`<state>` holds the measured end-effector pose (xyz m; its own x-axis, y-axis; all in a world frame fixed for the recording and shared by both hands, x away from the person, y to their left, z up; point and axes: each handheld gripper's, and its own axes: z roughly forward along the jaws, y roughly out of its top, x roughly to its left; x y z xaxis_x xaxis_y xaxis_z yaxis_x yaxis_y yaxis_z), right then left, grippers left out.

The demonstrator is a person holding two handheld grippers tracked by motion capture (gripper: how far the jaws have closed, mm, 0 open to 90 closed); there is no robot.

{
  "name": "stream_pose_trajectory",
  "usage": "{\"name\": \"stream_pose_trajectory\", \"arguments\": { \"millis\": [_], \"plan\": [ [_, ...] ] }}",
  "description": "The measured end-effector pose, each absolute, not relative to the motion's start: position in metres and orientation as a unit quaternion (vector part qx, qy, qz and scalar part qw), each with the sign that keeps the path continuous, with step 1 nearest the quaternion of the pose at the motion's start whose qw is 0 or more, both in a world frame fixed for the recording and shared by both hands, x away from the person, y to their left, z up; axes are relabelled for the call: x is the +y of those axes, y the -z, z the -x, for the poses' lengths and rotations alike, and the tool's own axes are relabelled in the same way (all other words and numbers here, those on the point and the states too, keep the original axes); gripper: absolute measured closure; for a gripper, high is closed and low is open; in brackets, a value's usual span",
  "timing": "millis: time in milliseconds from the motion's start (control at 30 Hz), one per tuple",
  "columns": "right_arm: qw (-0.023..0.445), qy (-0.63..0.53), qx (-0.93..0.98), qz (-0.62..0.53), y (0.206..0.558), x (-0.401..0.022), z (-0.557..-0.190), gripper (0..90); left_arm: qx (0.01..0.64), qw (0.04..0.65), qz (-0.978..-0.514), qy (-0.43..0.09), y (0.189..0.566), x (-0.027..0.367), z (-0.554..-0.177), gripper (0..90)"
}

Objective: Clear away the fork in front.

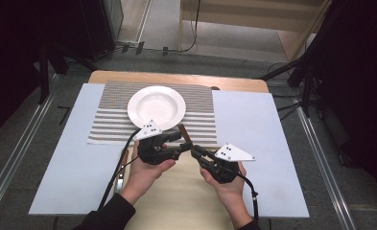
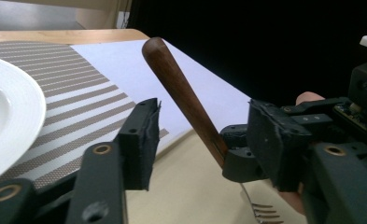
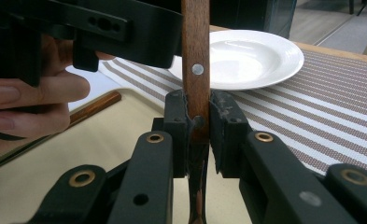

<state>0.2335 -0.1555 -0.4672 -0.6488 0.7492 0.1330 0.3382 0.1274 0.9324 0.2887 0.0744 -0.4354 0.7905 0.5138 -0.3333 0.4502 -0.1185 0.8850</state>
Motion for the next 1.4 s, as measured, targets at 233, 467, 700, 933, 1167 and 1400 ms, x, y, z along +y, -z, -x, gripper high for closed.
{"name": "stream_pose_trajectory", "arguments": {
  "millis": [233,467,700,933,1167,1400],
  "plan": [
    [0.194,-0.548,0.725,-0.37,0.468,-0.15,-0.231,76.7,0.334,0.577,-0.745,0.002,0.438,0.072,-0.291,56.2],
    [0.2,-0.542,0.727,-0.37,0.469,-0.146,-0.23,76.7,0.347,0.577,-0.739,0.029,0.441,0.073,-0.295,62.4],
    [0.205,-0.543,0.727,-0.366,0.469,-0.14,-0.227,76.6,0.356,0.568,-0.74,0.063,0.44,0.076,-0.297,76.7],
    [0.178,-0.572,0.725,-0.339,0.467,-0.14,-0.226,57.8,0.352,0.575,-0.736,0.061,0.435,0.086,-0.296,79.1],
    [0.183,-0.569,0.721,-0.351,0.464,-0.149,-0.224,15.5,0.34,0.576,-0.741,0.053,0.43,0.093,-0.293,79.3],
    [0.199,-0.567,0.709,-0.369,0.461,-0.175,-0.222,0.0,0.334,0.58,-0.741,0.059,0.427,0.104,-0.292,79.4]
  ]
}}
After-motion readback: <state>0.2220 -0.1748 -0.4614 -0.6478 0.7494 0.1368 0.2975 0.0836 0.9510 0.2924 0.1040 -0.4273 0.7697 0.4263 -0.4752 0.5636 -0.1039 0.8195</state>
